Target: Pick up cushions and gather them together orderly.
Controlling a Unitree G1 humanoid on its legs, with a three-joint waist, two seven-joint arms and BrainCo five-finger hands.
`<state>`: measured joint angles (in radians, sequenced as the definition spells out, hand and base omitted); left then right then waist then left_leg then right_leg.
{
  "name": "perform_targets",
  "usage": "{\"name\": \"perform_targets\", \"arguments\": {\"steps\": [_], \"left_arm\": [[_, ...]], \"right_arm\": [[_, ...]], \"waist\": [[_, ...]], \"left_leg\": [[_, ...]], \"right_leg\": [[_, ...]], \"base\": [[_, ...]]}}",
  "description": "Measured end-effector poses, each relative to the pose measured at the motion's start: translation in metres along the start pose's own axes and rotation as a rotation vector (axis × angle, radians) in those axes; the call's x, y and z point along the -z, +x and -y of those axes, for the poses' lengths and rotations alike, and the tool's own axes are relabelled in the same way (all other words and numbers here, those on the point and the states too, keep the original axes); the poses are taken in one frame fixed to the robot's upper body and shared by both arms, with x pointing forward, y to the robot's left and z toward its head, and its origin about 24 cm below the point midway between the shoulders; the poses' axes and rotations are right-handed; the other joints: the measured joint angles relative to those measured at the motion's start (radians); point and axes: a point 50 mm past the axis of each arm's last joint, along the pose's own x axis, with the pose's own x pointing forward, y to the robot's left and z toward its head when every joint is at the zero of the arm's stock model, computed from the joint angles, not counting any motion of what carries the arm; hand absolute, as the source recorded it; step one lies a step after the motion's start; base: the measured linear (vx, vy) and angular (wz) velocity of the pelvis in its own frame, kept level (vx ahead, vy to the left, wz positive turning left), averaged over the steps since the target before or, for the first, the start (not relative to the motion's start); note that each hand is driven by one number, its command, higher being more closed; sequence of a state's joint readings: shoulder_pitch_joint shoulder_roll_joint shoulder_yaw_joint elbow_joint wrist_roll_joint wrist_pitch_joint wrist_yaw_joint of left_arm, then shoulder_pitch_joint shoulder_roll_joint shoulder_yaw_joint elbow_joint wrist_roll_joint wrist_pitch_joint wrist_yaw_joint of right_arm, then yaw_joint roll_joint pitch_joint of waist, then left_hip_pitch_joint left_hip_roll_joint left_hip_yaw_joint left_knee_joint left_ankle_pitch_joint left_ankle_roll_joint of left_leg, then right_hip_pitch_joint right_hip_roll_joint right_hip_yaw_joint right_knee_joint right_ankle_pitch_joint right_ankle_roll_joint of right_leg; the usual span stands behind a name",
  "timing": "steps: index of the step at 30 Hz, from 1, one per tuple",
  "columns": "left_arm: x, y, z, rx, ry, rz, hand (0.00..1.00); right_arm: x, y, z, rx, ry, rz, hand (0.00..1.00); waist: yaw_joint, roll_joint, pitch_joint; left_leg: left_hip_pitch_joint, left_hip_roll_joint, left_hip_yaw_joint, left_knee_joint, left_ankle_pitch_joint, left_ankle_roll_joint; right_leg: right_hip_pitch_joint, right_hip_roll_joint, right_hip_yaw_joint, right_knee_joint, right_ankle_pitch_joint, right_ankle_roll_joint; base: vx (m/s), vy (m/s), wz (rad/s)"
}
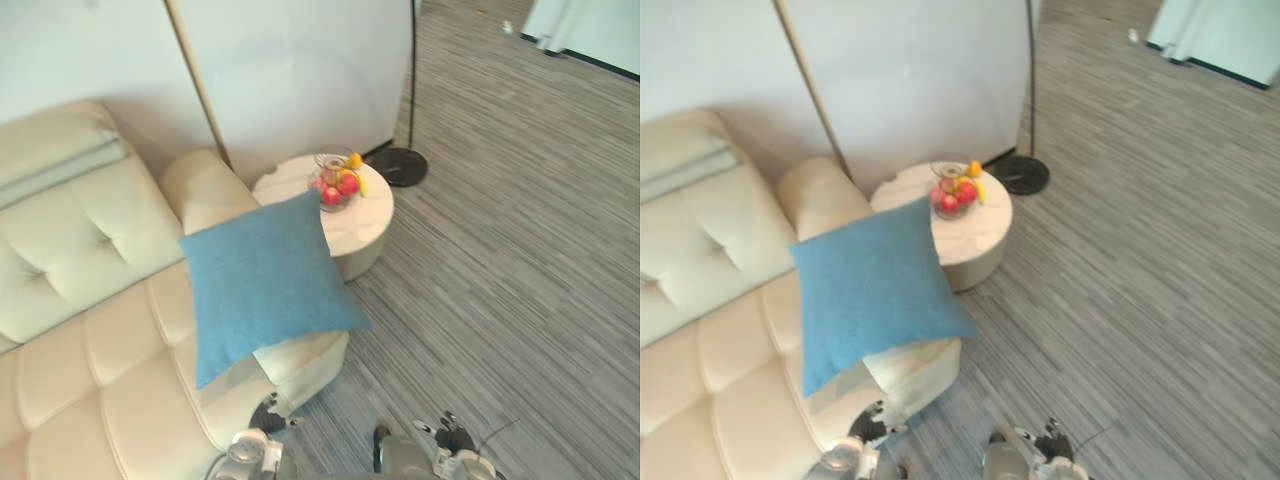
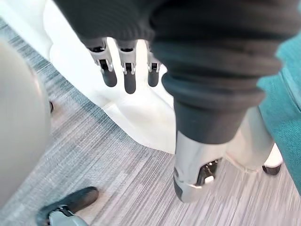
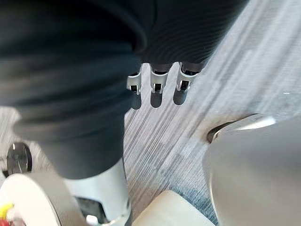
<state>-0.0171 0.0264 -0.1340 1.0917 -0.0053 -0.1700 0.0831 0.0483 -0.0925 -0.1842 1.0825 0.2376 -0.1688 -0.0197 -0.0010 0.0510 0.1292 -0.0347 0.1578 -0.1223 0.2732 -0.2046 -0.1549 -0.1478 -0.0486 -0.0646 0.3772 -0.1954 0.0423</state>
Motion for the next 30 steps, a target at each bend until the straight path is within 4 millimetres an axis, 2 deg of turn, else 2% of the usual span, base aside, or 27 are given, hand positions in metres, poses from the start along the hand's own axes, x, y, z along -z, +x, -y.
{"name": "perform_targets", "arguments": {"steps": [2, 5, 6, 11, 14, 15, 16, 19, 21, 24, 27, 30], "left_arm": [[0.003, -0.001, 0.001, 0.004, 0.003, -0.007, 0.00], [0.000, 0.000, 0.002, 0.012, 0.015, 0.000, 0.00], [0.001, 0.000, -0.004, 0.010, 0.059, 0.000, 0.00], [0.006, -0.001, -0.015, -0.011, 0.079, -0.020, 0.00], [0.011, -0.002, -0.019, -0.022, 0.078, -0.035, 0.00], [0.012, -0.003, -0.020, -0.027, 0.074, -0.038, 0.00], [0.011, -0.003, -0.025, -0.040, 0.069, -0.037, 0.00], [-0.002, -0.002, -0.054, -0.131, 0.024, 0.017, 0.00], [-0.021, -0.004, -0.084, -0.225, -0.012, 0.102, 0.00], [-0.040, -0.009, -0.109, -0.317, -0.067, 0.199, 0.00], [-0.064, -0.014, -0.125, -0.368, -0.107, 0.300, 0.00], [-0.081, -0.016, -0.129, -0.376, -0.116, 0.370, 0.00]], "right_arm": [[0.000, 0.000, -0.002, -0.006, 0.000, 0.002, 0.00], [0.000, 0.000, -0.003, -0.007, 0.002, 0.003, 0.00], [0.004, -0.001, -0.008, -0.020, 0.000, -0.009, 0.00], [0.010, -0.004, -0.008, -0.027, -0.014, -0.025, 0.00], [0.007, -0.005, -0.006, -0.016, -0.042, 0.005, 0.00], [0.004, -0.005, -0.005, -0.013, -0.052, 0.019, 0.00], [-0.004, -0.005, -0.002, -0.008, -0.057, 0.056, 0.00], [-0.053, -0.012, 0.013, 0.011, -0.139, 0.289, 0.00], [-0.092, -0.024, 0.029, 0.049, -0.178, 0.463, 0.00], [-0.129, -0.039, 0.040, 0.079, -0.227, 0.624, 0.00], [-0.152, -0.050, 0.035, 0.063, -0.248, 0.736, 0.00], [-0.163, -0.053, 0.024, 0.017, -0.262, 0.783, 0.00]], "waist": [[0.002, -0.007, 0.001], [0.001, -0.014, -0.003], [0.002, -0.033, -0.012], [0.001, -0.047, -0.022], [-0.001, -0.049, -0.035], [-0.002, -0.051, -0.038], [-0.004, -0.054, -0.043], [-0.012, -0.067, -0.052], [-0.018, -0.076, -0.058], [-0.023, -0.079, -0.060], [-0.028, -0.080, -0.061], [-0.028, -0.079, -0.061]], "left_leg": [[-0.004, 0.038, 0.120, 0.009, 0.021, 0.009], [-0.031, 0.067, 0.359, 0.014, 0.041, 0.048], [-0.030, 0.002, 0.405, -0.110, 0.135, 0.070], [0.007, -0.037, 0.386, -0.224, 0.201, 0.070], [0.072, -0.050, 0.386, -0.355, 0.267, 0.067], [0.075, -0.050, 0.385, -0.364, 0.271, 0.066], [0.074, -0.050, 0.384, -0.369, 0.273, 0.066], [0.071, -0.054, 0.385, -0.375, 0.273, 0.066], [0.069, -0.056, 0.386, -0.376, 0.270, 0.064], [0.070, -0.058, 0.390, -0.376, 0.266, 0.061], [0.069, -0.060, 0.409, -0.376, 0.265, 0.060], [0.071, -0.062, 0.421, -0.376, 0.265, 0.060]], "right_leg": [[0.051, -0.008, -0.079, -0.040, -0.002, -0.010], [0.082, -0.037, -0.162, -0.064, -0.003, -0.012], [0.110, -0.081, -0.230, -0.129, 0.023, 0.008], [0.117, -0.094, -0.248, -0.142, 0.027, 0.011], [0.126, -0.091, -0.258, -0.150, 0.016, 0.025], [0.128, -0.089, -0.260, -0.153, 0.015, 0.025], [0.128, -0.089, -0.262, -0.156, 0.014, 0.029], [0.123, -0.090, -0.259, -0.161, 0.013, 0.031], [0.123, -0.089, -0.256, -0.170, 0.019, 0.025], [0.122, -0.088, -0.248, -0.173, 0.026, 0.022], [0.114, -0.087, -0.226, -0.174, 0.028, 0.019], [0.110, -0.086, -0.205, -0.177, 0.032, 0.014]], "base": [[0.06, -0.178, 1.03], [-0.01, -0.033, 1.10], [-0.05, 0.090, 1.39], [-0.02, 0.042, 0.34], [0.00, -0.014, 0.08], [0.01, -0.008, 0.06], [0.01, 0.004, 0.03], [0.03, 0.011, 0.00], [0.07, 0.006, -0.01], [0.10, 0.001, -0.04], [0.07, -0.002, -0.09], [0.05, 0.000, -0.14]]}}
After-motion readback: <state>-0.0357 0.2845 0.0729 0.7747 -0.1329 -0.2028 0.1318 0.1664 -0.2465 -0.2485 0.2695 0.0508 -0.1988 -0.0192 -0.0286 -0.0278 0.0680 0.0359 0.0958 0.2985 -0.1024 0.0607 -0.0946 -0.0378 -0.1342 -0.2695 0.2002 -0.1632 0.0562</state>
